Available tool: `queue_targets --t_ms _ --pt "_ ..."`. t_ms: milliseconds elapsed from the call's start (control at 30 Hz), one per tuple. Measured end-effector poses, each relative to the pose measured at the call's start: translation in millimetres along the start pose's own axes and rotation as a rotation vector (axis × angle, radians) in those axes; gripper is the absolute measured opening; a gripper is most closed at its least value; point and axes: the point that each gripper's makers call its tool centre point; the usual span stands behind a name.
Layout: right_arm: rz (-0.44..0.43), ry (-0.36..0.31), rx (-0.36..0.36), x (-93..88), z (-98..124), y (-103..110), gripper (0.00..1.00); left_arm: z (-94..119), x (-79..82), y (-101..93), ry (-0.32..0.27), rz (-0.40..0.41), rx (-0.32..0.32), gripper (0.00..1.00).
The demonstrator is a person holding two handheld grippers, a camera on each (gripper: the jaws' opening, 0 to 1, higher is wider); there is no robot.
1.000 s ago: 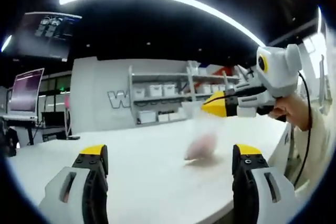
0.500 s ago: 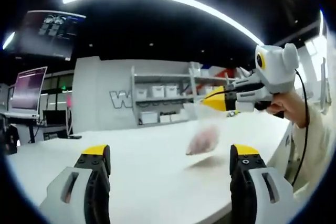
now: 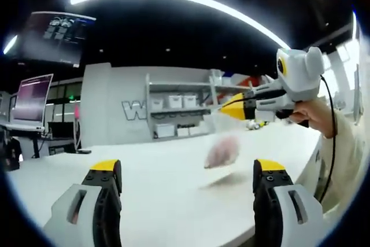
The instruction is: Open the resealable bag by pulling the two sides of the seal apart until the entire bag opening is separated and visibly accessible.
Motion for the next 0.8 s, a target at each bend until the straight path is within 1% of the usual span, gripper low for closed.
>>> queue_targets --t_ms 133,267,600,800 --pt "0.008 0.003 0.001 -1.4 -4 -1 0.0 0 -2.9 1.9 0.015 0.011 0.006 0.94" --pt "0.012 0.009 0.004 -4.7 -8 -2 0.0 0 -1.0 1.2 0.002 0.002 0.001 0.92" --pt "0.017 0.015 0.011 -7.2 -17 -3 0.0 2 -2.0 5.0 0.003 0.001 0.015 0.92" --pt "0.019 0.018 0.017 -9.5 -27 -5 0.0 2 -2.8 5.2 0.008 0.004 0.014 0.91"
Point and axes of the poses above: the point that each gripper's makers call its tool centre point, and the gripper's own axes: z roughly backward along the fingers, y roughly to its left, x roughly out of its top, and after that the axes turned 15 degrees about -x, right-handed
